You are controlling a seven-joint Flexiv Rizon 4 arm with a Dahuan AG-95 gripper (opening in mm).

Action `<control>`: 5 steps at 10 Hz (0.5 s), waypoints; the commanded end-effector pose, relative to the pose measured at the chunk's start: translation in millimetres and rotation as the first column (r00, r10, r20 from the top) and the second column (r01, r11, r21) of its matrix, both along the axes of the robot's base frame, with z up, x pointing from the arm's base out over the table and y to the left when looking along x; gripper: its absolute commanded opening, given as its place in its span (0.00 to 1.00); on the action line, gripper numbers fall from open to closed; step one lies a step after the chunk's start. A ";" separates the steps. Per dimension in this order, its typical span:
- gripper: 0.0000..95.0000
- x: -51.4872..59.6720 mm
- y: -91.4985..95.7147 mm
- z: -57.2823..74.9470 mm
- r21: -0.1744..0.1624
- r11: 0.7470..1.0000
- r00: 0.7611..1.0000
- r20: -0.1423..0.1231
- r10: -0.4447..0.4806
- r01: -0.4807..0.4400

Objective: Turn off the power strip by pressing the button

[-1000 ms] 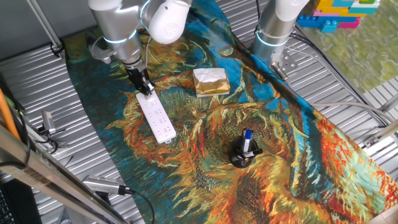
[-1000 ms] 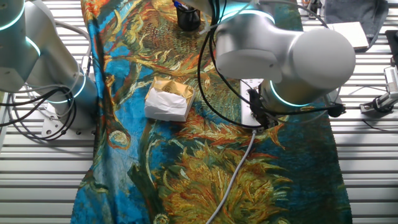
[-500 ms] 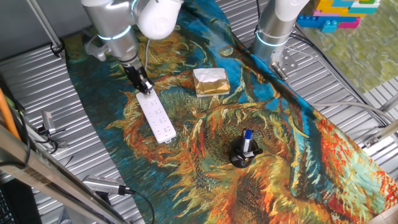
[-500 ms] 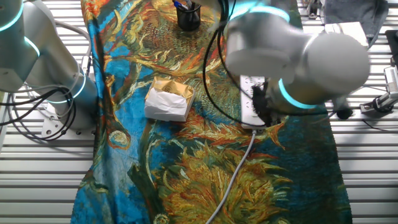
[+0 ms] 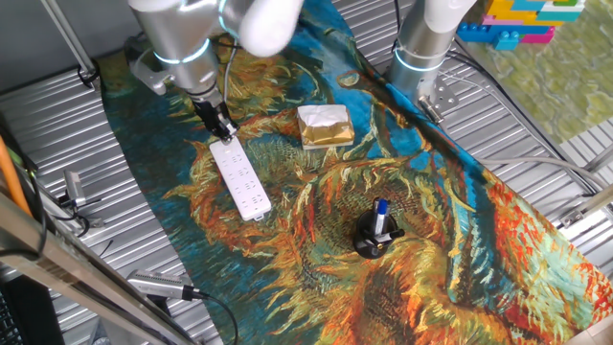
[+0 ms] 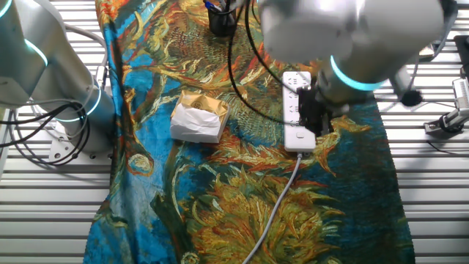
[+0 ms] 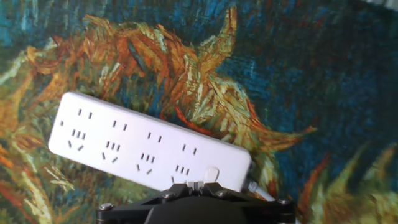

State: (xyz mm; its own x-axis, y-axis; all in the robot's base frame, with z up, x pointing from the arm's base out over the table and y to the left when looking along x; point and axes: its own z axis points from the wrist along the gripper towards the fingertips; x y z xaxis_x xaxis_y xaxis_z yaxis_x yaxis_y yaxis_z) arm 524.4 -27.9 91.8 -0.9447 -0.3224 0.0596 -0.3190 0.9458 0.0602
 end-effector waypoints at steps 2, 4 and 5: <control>0.00 -0.6 0.2 3.9 -0.080 0.996 0.999 0.008 -0.040 0.041; 0.00 -0.5 0.1 3.9 -0.080 0.995 0.998 0.009 -0.056 0.056; 0.00 -0.6 0.1 3.8 -0.080 0.995 0.999 0.008 -0.054 0.054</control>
State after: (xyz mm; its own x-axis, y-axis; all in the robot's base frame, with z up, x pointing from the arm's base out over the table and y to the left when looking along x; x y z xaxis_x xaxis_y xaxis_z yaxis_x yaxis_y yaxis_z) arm 524.1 -28.1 95.0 -0.9641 -0.2533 0.0794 -0.2560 0.9663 -0.0262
